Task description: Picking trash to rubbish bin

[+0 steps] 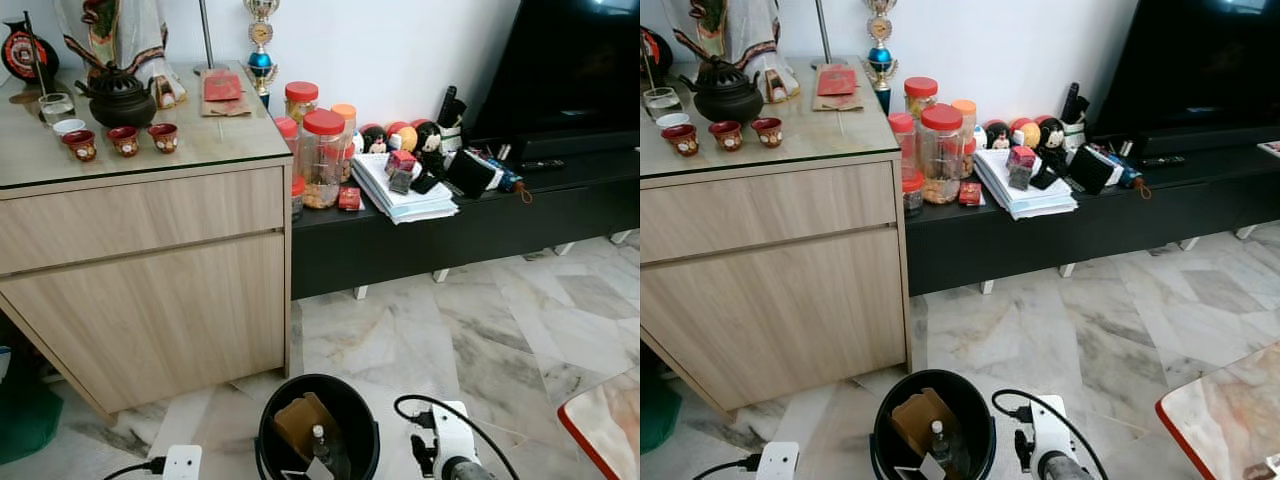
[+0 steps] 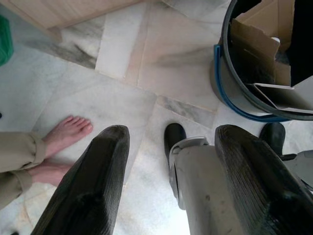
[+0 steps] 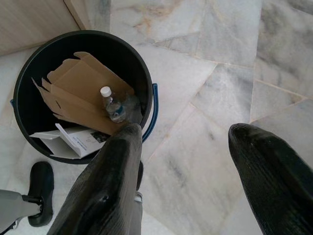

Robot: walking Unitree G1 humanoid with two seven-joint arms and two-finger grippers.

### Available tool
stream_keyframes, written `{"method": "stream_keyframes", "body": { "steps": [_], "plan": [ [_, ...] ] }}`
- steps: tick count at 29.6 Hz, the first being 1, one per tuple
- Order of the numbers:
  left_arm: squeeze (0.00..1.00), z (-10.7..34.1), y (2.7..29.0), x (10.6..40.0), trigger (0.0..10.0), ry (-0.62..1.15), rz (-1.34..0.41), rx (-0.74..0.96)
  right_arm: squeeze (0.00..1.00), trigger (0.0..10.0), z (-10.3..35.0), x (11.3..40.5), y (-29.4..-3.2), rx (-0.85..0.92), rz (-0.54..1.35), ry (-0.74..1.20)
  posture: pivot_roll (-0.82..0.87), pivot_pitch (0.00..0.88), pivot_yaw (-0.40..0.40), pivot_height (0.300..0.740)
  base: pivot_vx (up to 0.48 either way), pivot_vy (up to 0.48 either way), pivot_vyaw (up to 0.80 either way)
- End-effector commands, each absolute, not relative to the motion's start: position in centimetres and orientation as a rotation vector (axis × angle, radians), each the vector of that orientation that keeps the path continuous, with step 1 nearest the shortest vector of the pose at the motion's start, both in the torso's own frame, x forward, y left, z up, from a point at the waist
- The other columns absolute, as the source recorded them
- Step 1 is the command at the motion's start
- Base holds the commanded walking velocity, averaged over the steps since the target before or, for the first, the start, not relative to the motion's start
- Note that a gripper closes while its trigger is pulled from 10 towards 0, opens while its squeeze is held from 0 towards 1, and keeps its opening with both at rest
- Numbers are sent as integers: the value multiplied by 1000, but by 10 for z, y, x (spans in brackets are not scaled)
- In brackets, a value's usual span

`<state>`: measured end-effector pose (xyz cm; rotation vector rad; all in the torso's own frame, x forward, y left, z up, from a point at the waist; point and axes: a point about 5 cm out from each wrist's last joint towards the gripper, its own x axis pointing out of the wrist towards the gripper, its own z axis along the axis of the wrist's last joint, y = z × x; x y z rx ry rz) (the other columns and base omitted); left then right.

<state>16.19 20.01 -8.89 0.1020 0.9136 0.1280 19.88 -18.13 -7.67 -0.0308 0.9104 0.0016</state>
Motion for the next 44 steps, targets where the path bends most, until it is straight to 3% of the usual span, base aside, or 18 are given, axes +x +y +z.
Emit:
{"method": "stream_keyframes", "body": {
  "steps": [1, 44],
  "plan": [
    [0, -89, 198, 162, 10000, 926, 103, 119, 0, 10000, -79, 195, -183, -26, -10, 927, 41, 0, -77, 740, 0, 0, 0],
    [0, -90, 196, 162, 10000, 928, 100, 96, 0, 10000, -79, 194, -182, -29, -6, 938, 46, 0, -84, 740, -22, 0, 0]
  ]
}}
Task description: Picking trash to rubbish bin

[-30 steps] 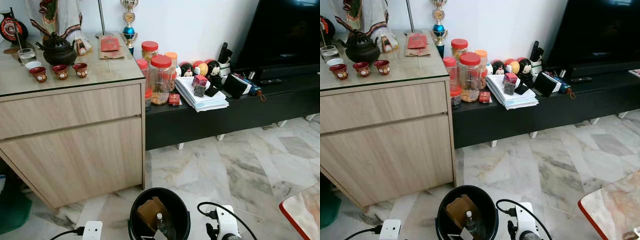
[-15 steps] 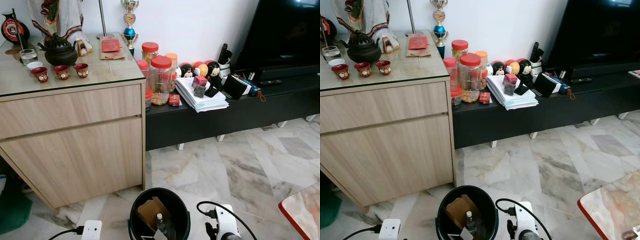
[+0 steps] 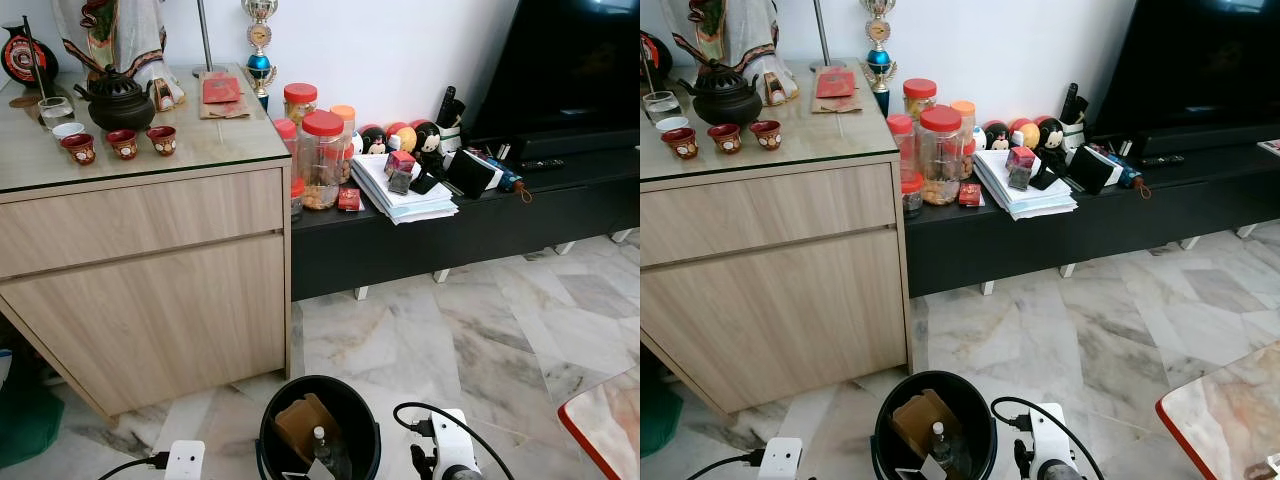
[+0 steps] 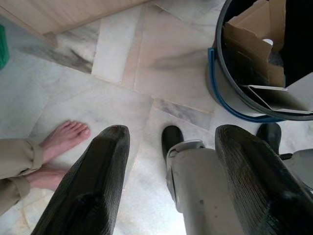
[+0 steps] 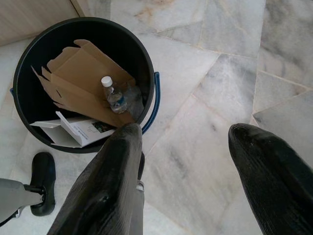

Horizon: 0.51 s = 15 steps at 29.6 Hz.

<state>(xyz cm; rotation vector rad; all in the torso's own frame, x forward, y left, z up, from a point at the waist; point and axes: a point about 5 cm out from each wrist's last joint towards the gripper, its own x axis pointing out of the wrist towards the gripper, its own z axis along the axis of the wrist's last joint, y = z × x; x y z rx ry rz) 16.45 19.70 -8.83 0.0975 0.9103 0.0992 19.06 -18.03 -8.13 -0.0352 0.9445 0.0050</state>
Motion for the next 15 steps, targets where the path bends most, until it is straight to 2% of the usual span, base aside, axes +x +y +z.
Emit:
{"method": "stream_keyframes", "body": {
  "steps": [1, 15],
  "plan": [
    [0, -90, 196, 162, 10000, 928, 100, 96, 0, 10000, -79, 194, -182, -29, -6, 938, 46, 0, -84, 740, -240, 0, 0],
    [0, -91, 195, 161, 10000, 931, 108, 85, 0, 10000, -79, 195, -181, -25, -1, 934, 46, 0, -89, 740, -277, 0, 0]
  ]
}}
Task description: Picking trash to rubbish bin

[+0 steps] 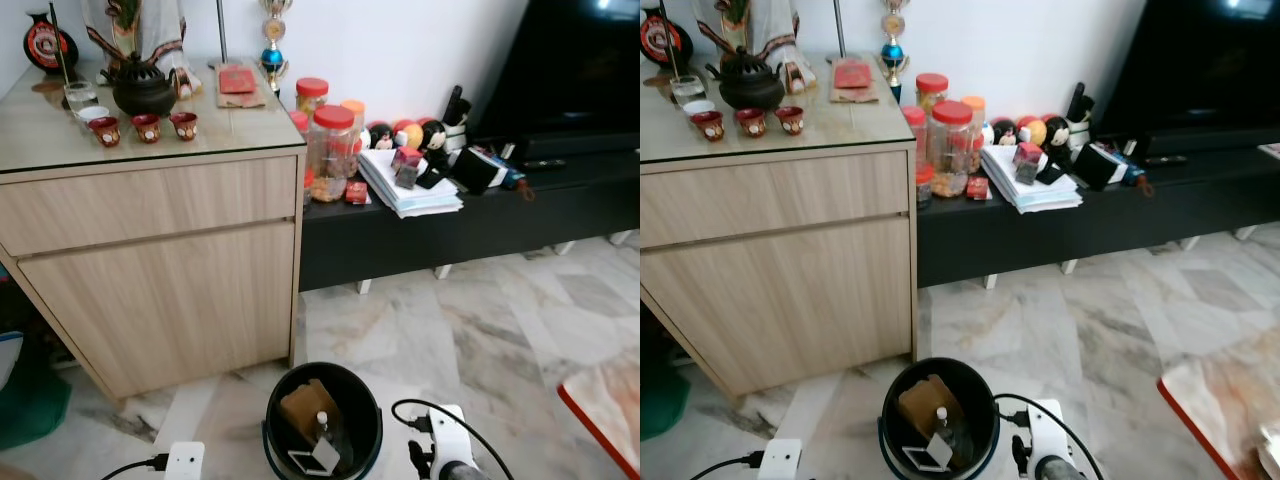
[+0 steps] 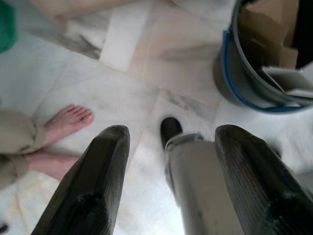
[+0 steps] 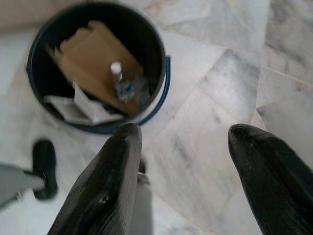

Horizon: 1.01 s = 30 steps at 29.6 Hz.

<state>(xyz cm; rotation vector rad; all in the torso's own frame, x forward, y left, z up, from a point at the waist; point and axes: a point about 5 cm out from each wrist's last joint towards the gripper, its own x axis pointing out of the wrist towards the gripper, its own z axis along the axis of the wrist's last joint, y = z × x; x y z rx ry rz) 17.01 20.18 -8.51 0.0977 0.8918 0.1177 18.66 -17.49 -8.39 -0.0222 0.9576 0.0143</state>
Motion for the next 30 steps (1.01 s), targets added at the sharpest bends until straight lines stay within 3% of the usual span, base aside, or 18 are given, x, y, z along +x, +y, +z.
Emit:
{"method": "stream_keyframes", "body": {
  "steps": [1, 16, 30],
  "plan": [
    [0, -91, 195, 161, 10000, 931, 108, 85, 0, 10000, -79, 195, -181, -25, -1, 934, 46, 0, -89, 740, -262, 0, 0],
    [0, -91, 195, 160, 10000, 931, 106, 88, 0, 10000, -80, 194, -178, -15, 6, 932, 48, 0, -86, 740, -260, 0, 0],
    [0, -90, 196, 162, 10000, 924, 111, 80, 0, 10000, -80, 194, -176, -14, 9, 932, 48, 0, -85, 740, 0, 0, 0]
  ]
}}
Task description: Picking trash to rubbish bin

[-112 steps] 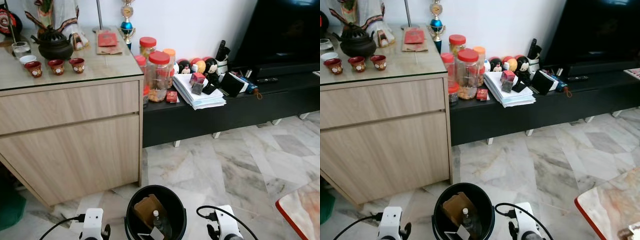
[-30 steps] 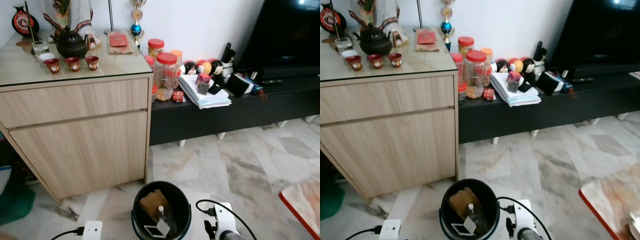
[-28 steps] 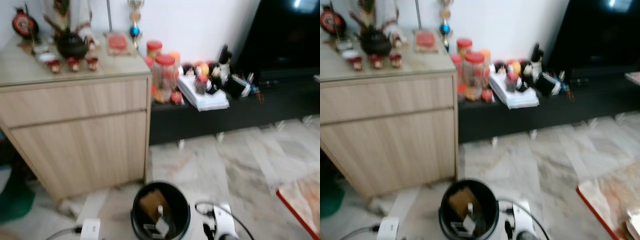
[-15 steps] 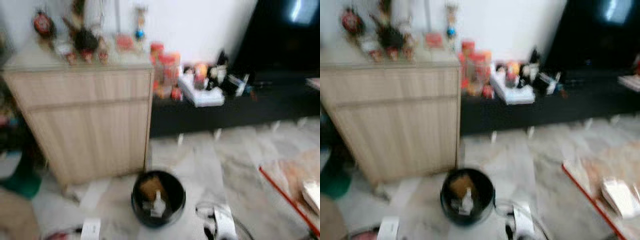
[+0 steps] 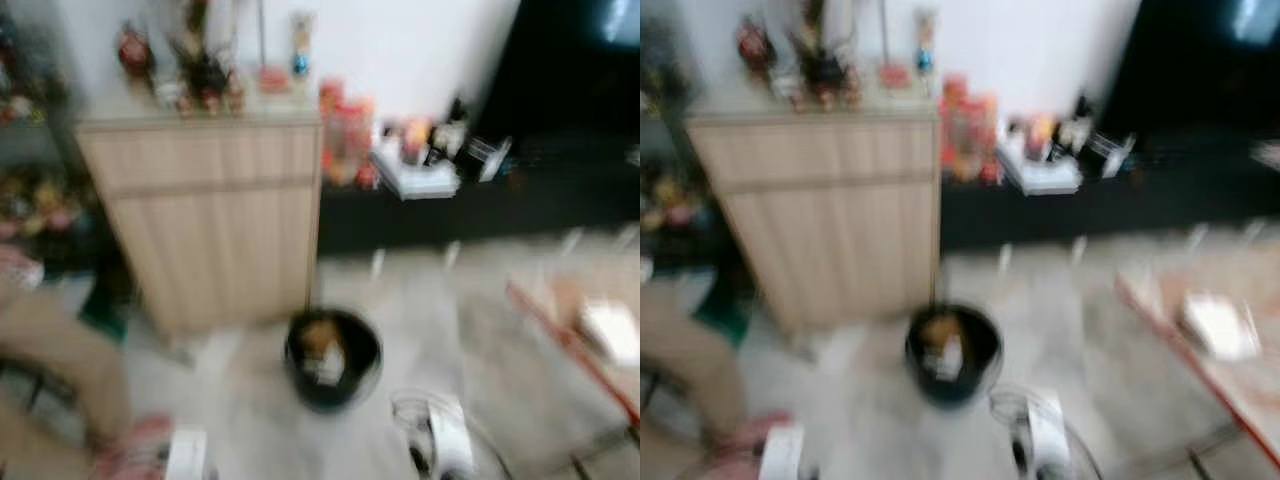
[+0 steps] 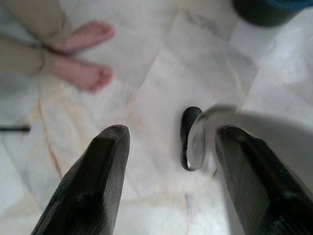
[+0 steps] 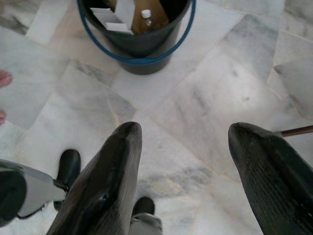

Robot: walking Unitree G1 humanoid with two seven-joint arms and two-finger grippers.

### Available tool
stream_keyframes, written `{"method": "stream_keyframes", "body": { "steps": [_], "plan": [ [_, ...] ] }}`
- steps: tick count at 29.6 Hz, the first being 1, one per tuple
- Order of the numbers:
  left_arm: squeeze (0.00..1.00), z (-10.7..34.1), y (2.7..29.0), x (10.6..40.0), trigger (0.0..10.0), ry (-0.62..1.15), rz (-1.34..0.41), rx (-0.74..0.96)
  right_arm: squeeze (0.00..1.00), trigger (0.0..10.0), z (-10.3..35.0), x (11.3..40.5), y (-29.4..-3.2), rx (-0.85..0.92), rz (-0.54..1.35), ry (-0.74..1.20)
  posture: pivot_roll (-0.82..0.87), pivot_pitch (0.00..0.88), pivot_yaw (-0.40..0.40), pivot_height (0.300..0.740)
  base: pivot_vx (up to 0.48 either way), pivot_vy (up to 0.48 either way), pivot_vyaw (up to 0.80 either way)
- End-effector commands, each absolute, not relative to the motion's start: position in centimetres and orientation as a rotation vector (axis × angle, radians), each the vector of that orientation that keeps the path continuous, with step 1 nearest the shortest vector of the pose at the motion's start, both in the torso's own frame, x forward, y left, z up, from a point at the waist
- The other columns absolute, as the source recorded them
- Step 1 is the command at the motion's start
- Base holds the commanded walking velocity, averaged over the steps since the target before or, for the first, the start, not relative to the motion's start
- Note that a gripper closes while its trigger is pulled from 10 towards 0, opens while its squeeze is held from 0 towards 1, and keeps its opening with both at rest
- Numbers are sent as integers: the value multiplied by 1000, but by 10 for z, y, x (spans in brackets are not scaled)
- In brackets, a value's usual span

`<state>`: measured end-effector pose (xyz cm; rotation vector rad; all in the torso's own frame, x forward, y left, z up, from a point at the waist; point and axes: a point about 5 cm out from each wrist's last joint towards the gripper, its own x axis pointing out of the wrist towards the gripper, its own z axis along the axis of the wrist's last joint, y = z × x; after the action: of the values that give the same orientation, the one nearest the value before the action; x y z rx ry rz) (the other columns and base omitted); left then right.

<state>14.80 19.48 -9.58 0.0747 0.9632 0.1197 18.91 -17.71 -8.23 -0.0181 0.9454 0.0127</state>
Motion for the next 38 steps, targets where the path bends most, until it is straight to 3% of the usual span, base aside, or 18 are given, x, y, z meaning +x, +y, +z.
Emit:
{"method": "stream_keyframes", "body": {
  "steps": [1, 12, 38],
  "plan": [
    [0, -90, 196, 162, 10000, 924, 111, 80, 0, 10000, -80, 194, -176, -14, 9, 932, 48, 0, -85, 740, 0, 0, 0],
    [0, -90, 195, 163, 10000, 922, 109, 77, 0, 10000, -80, 193, -177, -10, 8, 941, 47, 0, -86, 740, 0, 0, 0],
    [0, -91, 195, 161, 10000, 929, 101, 85, 0, 10000, -82, 191, -175, -25, 24, 956, 45, 0, -78, 740, 0, 0, -799]
  ]
}}
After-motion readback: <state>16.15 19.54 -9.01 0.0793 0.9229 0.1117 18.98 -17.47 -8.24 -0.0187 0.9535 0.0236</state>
